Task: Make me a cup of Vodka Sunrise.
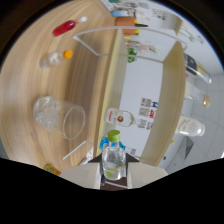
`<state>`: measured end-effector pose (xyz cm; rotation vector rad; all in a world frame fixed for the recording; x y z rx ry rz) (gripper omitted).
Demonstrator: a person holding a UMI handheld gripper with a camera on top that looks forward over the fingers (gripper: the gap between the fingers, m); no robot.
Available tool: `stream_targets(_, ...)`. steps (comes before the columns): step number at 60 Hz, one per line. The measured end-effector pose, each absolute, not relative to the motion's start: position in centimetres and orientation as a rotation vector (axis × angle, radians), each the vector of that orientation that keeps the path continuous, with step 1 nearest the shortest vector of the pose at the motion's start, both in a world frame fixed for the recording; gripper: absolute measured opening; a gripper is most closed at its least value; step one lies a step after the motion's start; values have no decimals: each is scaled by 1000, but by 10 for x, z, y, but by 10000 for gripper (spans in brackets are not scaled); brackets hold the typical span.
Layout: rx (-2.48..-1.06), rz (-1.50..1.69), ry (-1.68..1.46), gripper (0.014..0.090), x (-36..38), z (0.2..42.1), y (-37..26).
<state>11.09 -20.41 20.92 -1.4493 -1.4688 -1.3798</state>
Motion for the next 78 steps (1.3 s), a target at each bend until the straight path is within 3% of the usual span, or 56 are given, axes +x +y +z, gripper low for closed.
stream_targets(12,-1640,-808,-798,355,108,267,-216)
stream_targets(19,-1697,-463,-457,353,119,269,-221)
stream_targets(31,-1813,-95,-139,352,139,195,-215)
stream_targets(50,-2038,59,11,353,153,62,-200)
stream_targets(62,-2130,70,-8,353,151,23,-203)
stream_targets(78,-2140,27,-26,366,150,20,-209)
